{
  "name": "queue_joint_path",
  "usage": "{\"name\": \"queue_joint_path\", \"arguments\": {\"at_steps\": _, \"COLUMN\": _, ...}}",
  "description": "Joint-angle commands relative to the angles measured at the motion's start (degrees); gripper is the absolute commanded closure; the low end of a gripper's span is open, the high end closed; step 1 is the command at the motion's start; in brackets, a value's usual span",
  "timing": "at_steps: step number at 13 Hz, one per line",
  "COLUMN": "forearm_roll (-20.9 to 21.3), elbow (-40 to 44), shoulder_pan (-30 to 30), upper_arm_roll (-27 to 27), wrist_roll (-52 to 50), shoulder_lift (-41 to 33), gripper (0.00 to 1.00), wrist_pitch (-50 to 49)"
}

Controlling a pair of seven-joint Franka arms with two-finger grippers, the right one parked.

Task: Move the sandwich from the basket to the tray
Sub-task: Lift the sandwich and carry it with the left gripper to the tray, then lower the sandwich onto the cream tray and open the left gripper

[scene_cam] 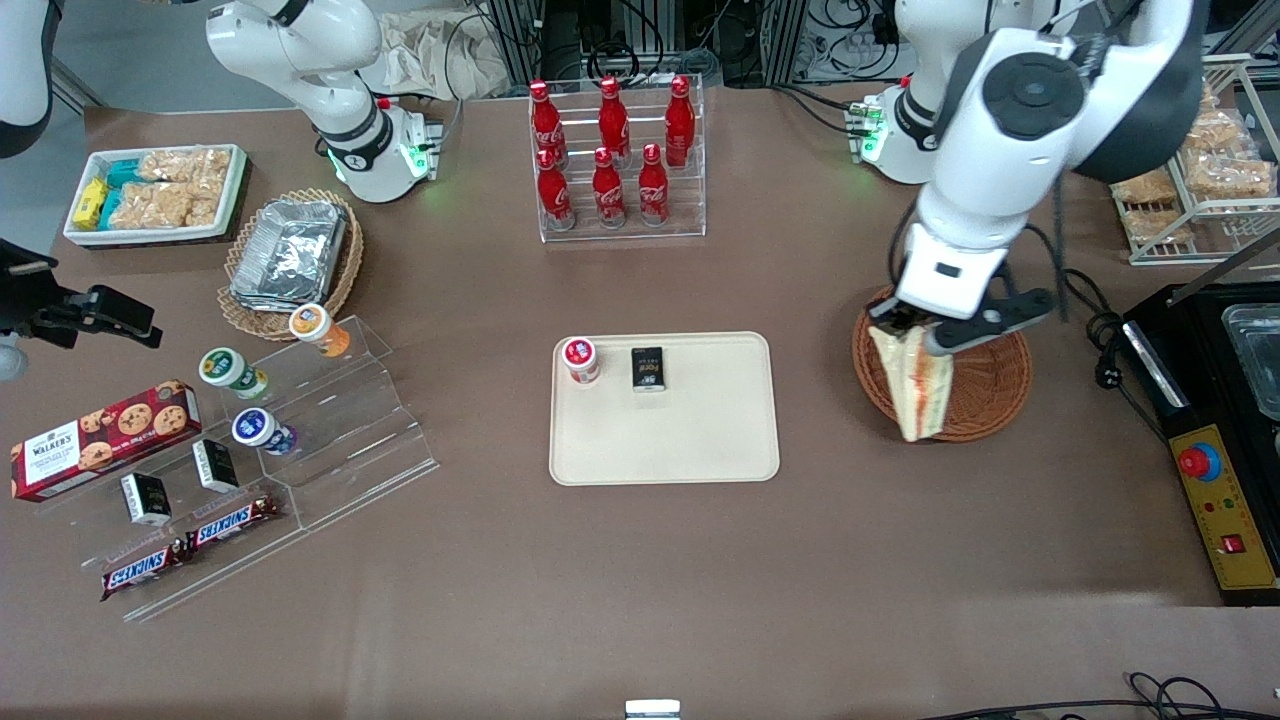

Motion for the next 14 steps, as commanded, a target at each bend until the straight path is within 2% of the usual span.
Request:
{"name": "queue_joint_path", "arguments": {"at_steps": 1, "forearm_roll": 3.5, "elbow": 2.7, "shoulder_pan": 0.0, "upper_arm_roll": -4.8, "wrist_roll": 1.1, "shoulder_lift": 8.3, "gripper": 1.00, "wrist_pitch": 3.9}}
{"name": "queue_joint_path", "arguments": {"at_steps": 3, "forearm_roll": 6.9, "elbow": 2.5, "shoulder_pan": -0.7, "upper_arm_roll": -7.1, "wrist_roll": -0.3, "shoulder_lift": 14.3, "gripper": 1.00, "wrist_pitch": 8.9}}
{"name": "queue_joint_path", "arguments": {"at_steps": 7, "forearm_roll": 12.2, "elbow": 2.5, "shoulder_pan": -3.7, "upper_arm_roll": -7.1, "wrist_roll": -7.2, "shoulder_lift": 23.9, "gripper": 1.00, "wrist_pitch": 16.9}}
{"name": "queue_joint_path", "arguments": {"at_steps": 9, "forearm_roll": 12.2, "elbow": 2.6, "shoulder_pan": -5.0, "upper_arm_roll": -7.0, "wrist_roll": -12.2, "shoulder_lift": 27.3, "gripper": 1.00, "wrist_pitch": 20.0}}
{"name": "queue_joint_path", "arguments": {"at_steps": 12, "forearm_roll": 17.2, "elbow": 2.4, "shoulder_pan": -6.3, "upper_arm_roll": -7.0, "wrist_roll": -17.3, "shoulder_lift": 30.1, "gripper": 1.00, "wrist_pitch": 21.5}}
{"name": "queue_joint_path", "arguments": {"at_steps": 13, "forearm_roll": 17.5, "elbow": 2.5, "shoulder_pan": -6.3, "upper_arm_roll": -7.0, "wrist_roll": -17.6, "shoulder_lift": 30.4, "gripper": 0.84, "wrist_pitch": 21.7}}
{"name": "queue_joint_path", "arguments": {"at_steps": 14, "forearm_roll": 18.0, "elbow": 2.8, "shoulder_pan": -6.4, "upper_arm_roll": -7.0, "wrist_roll": -17.9, "shoulder_lift": 30.9, "gripper": 0.01, "wrist_pitch": 22.1}}
